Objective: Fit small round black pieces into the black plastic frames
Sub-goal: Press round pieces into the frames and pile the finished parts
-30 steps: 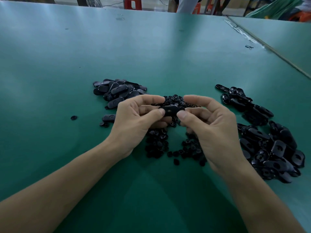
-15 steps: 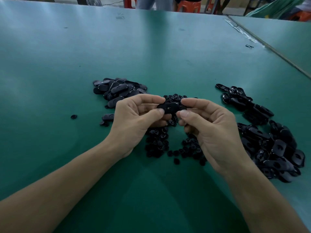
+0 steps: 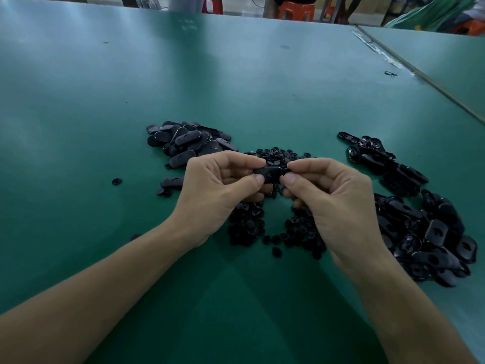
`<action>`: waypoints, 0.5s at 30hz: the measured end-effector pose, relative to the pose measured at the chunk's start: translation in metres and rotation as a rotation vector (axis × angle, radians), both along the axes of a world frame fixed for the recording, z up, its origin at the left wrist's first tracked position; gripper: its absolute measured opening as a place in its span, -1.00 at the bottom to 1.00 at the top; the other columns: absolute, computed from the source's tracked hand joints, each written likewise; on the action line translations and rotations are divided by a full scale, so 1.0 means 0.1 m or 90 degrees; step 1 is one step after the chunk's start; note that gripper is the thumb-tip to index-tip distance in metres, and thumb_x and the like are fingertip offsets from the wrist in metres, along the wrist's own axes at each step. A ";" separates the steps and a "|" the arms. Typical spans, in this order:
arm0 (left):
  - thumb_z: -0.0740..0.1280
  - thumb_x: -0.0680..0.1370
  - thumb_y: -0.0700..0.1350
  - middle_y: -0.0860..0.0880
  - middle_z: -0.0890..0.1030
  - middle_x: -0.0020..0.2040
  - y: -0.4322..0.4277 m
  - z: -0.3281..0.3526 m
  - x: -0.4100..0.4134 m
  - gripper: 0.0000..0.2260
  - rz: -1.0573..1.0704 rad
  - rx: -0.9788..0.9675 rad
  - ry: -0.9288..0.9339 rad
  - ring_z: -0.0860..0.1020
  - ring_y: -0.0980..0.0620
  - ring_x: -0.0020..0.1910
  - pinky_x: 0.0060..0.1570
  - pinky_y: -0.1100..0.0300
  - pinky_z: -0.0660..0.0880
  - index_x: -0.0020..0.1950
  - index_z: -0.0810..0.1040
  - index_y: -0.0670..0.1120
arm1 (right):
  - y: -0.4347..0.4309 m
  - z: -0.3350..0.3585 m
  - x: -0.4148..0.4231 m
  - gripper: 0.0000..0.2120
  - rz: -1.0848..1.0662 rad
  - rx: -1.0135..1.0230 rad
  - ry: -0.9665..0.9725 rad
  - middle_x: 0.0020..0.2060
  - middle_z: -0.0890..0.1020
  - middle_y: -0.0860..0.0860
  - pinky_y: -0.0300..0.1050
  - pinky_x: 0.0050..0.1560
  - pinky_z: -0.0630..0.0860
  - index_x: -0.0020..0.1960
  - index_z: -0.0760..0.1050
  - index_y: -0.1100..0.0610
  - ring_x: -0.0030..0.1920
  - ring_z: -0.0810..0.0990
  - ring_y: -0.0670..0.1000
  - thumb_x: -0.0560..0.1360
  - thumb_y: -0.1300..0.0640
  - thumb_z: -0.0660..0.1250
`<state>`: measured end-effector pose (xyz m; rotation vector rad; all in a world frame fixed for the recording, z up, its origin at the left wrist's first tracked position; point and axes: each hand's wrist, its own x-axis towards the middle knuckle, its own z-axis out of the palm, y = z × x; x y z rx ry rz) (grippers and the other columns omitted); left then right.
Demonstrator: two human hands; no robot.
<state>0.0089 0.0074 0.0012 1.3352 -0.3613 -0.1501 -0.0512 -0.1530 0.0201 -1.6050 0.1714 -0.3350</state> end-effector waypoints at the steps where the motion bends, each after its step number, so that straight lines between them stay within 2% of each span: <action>1: 0.42 0.49 -0.42 -0.18 0.72 -0.17 0.00 0.00 0.00 -0.80 -0.002 -0.004 0.002 0.73 -0.07 -0.21 -0.26 0.25 0.62 -0.06 0.68 -0.13 | 0.00 0.00 0.00 -0.88 0.002 0.019 0.007 -0.28 0.72 0.03 -0.30 -0.29 0.54 -0.08 0.65 0.08 -0.28 0.67 -0.08 0.47 0.28 0.49; 7: 0.41 0.50 -0.42 -0.10 0.72 -0.21 0.00 -0.01 0.00 -0.81 -0.008 -0.013 0.003 0.73 -0.03 -0.24 -0.27 0.26 0.61 -0.04 0.66 -0.14 | -0.01 0.01 0.01 -0.86 0.046 0.148 0.036 -0.27 0.71 0.08 -0.29 -0.30 0.52 -0.06 0.67 0.13 -0.30 0.64 -0.06 0.45 0.34 0.45; 15: 0.40 0.50 -0.42 -0.06 0.72 -0.24 0.01 0.00 0.00 -0.81 -0.011 -0.018 0.002 0.72 -0.01 -0.25 -0.28 0.27 0.60 -0.04 0.65 -0.15 | 0.02 0.03 0.00 -0.85 0.061 0.199 0.055 -0.28 0.69 0.11 -0.30 -0.31 0.52 -0.12 0.69 0.14 -0.33 0.61 -0.07 0.45 0.36 0.42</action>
